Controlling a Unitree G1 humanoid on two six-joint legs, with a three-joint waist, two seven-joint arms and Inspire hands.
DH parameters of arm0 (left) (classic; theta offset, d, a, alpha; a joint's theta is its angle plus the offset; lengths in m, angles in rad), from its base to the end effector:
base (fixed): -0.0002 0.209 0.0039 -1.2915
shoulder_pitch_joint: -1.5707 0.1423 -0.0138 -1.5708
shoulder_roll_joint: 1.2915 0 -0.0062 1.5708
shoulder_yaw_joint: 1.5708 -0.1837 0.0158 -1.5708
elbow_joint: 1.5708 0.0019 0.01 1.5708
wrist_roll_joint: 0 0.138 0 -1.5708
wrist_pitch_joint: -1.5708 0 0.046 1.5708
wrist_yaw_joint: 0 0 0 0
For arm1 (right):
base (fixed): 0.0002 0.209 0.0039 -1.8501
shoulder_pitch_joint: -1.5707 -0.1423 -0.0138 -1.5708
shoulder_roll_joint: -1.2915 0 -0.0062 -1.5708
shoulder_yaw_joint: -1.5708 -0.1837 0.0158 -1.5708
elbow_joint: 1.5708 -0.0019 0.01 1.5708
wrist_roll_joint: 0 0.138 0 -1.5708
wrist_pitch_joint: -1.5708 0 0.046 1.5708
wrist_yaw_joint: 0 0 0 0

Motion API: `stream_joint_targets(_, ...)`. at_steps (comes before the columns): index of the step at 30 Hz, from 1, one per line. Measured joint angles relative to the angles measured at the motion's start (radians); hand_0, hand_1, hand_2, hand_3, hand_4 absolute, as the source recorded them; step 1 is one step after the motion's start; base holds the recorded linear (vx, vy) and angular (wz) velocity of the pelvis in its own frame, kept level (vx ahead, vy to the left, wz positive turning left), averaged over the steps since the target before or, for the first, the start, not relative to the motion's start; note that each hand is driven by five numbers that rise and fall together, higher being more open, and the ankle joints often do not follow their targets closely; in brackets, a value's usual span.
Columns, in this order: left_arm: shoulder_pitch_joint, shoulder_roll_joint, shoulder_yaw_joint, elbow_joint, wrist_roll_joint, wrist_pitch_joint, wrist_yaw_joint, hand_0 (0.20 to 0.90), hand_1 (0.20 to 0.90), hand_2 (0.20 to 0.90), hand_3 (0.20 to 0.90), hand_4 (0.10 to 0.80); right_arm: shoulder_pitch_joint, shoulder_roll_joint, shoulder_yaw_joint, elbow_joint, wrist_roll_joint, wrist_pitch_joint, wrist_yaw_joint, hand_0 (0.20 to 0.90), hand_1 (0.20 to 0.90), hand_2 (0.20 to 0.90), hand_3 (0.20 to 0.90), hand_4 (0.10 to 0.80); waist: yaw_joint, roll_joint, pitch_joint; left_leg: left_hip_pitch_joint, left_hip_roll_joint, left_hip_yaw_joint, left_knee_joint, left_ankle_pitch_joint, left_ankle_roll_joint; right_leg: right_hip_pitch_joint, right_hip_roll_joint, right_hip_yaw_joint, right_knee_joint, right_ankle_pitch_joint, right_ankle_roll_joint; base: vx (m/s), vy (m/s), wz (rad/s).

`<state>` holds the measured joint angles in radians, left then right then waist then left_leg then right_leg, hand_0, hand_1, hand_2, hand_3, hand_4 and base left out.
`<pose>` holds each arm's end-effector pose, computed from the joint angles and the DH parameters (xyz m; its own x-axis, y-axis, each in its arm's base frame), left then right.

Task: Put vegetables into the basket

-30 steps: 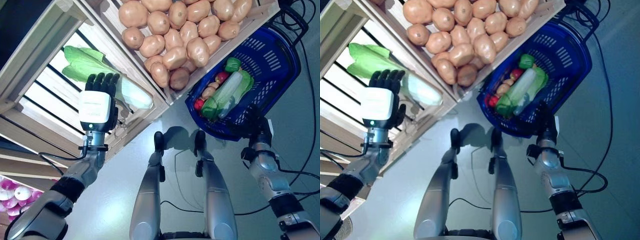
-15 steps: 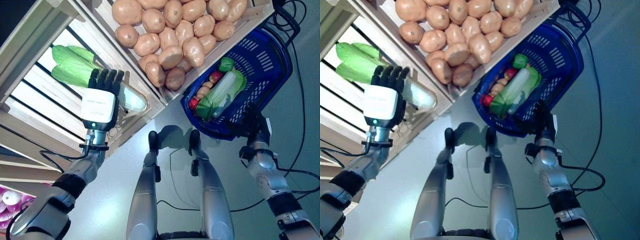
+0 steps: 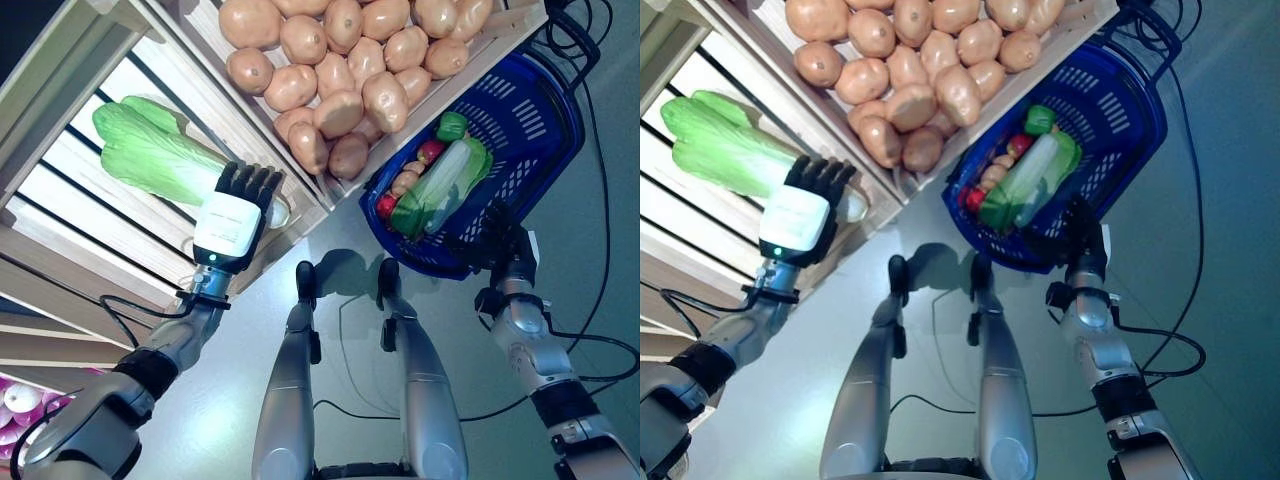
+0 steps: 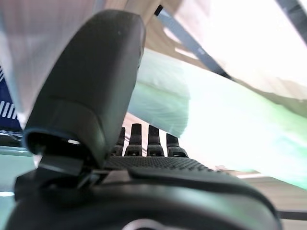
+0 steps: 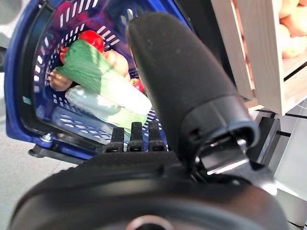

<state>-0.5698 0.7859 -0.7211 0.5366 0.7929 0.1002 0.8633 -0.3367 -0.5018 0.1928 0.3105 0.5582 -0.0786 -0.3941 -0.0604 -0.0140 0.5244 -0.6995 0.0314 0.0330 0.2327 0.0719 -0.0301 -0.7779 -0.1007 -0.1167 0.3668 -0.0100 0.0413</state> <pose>0.2824 0.2413 0.0745 0.8148 -0.2834 0.5057 -0.5580 -0.1469 0.8168 0.2654 -0.2152 0.0793 0.9574 -0.2870 0.0314 0.2864 0.9578 0.0232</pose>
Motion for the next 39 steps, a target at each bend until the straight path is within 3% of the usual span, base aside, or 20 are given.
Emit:
stream_joint_targets(5,-0.037,-0.017,-0.021,0.052,0.001,0.004,-0.006,0.9,0.9,0.9,0.9,0.8,-0.024,0.0,0.017,0.011,0.0,0.0,0.0,0.9,0.9,0.9,0.9,0.8,-0.006,-0.002,0.0,-0.003,-0.001,0.002,0.008,-0.002,0.002,-0.001,0.0,0.004,0.0,0.002,0.002,0.0,0.0,0.0)
stream_joint_targets(17,-0.082,-0.087,-0.016,0.179,0.027,0.021,0.169,0.9,0.9,0.9,0.9,0.8,-0.058,0.0,0.02,0.068,0.0,0.0,0.0,0.9,0.9,0.9,0.9,0.8,-0.01,-0.032,0.0,-0.081,-0.006,0.001,0.055,-0.009,0.01,-0.066,0.004,0.029,0.019,0.008,0.01,-0.015,-0.012,0.01)
stream_joint_targets(18,-0.088,-0.091,-0.016,0.183,0.027,0.021,0.176,0.782,0.782,0.782,0.782,0.722,-0.058,0.002,0.02,0.069,0.0,0.0,0.0,0.9,0.9,0.9,0.9,0.8,-0.008,-0.038,0.0,-0.087,-0.006,-0.002,0.056,-0.009,0.01,-0.072,0.007,0.032,0.019,0.009,0.011,-0.03,-0.033,0.07)
stream_joint_targets(19,-0.093,-0.094,-0.016,0.183,0.027,0.021,0.181,0.418,0.418,0.418,0.418,0.478,-0.058,0.003,0.02,0.069,0.0,0.0,0.0,0.9,0.9,0.9,0.9,0.8,-0.008,-0.041,0.0,-0.09,-0.006,-0.004,0.056,-0.009,0.01,-0.072,0.009,0.034,0.019,0.009,0.012,-0.038,-0.041,0.05)
stream_joint_targets(20,-0.096,-0.094,-0.015,0.182,0.029,0.021,0.181,0.3,0.3,0.3,0.3,0.4,-0.059,0.003,0.02,0.069,0.0,0.0,0.0,0.9,0.9,0.9,0.9,0.8,-0.007,-0.046,0.0,-0.089,-0.007,-0.004,0.057,-0.009,0.01,-0.072,0.01,0.036,0.018,0.009,0.013,-0.034,-0.035,0.02)
stream_joint_targets(26,-0.181,-0.096,-0.01,0.243,0.036,0.025,0.19,0.3,0.3,0.3,0.3,0.4,-0.087,0.003,0.033,0.07,0.0,-0.002,0.0,0.9,0.9,0.9,0.9,0.8,-0.019,-0.069,-0.001,-0.097,-0.007,0.0,0.062,-0.012,0.009,-0.072,0.017,0.053,0.0,0.02,0.024,-0.023,-0.001,-0.04)
stream_joint_targets(39,-0.18,-0.097,0.002,0.296,0.027,-0.007,0.195,0.3,0.3,0.3,0.3,0.4,-0.098,0.046,0.061,0.075,0.0,-0.003,0.0,0.9,0.9,0.9,0.9,0.8,-0.033,-0.079,0.0,-0.049,-0.003,0.005,0.048,-0.009,0.012,-0.017,0.023,0.058,-0.035,0.039,0.02,-0.003,0.003,-0.02)
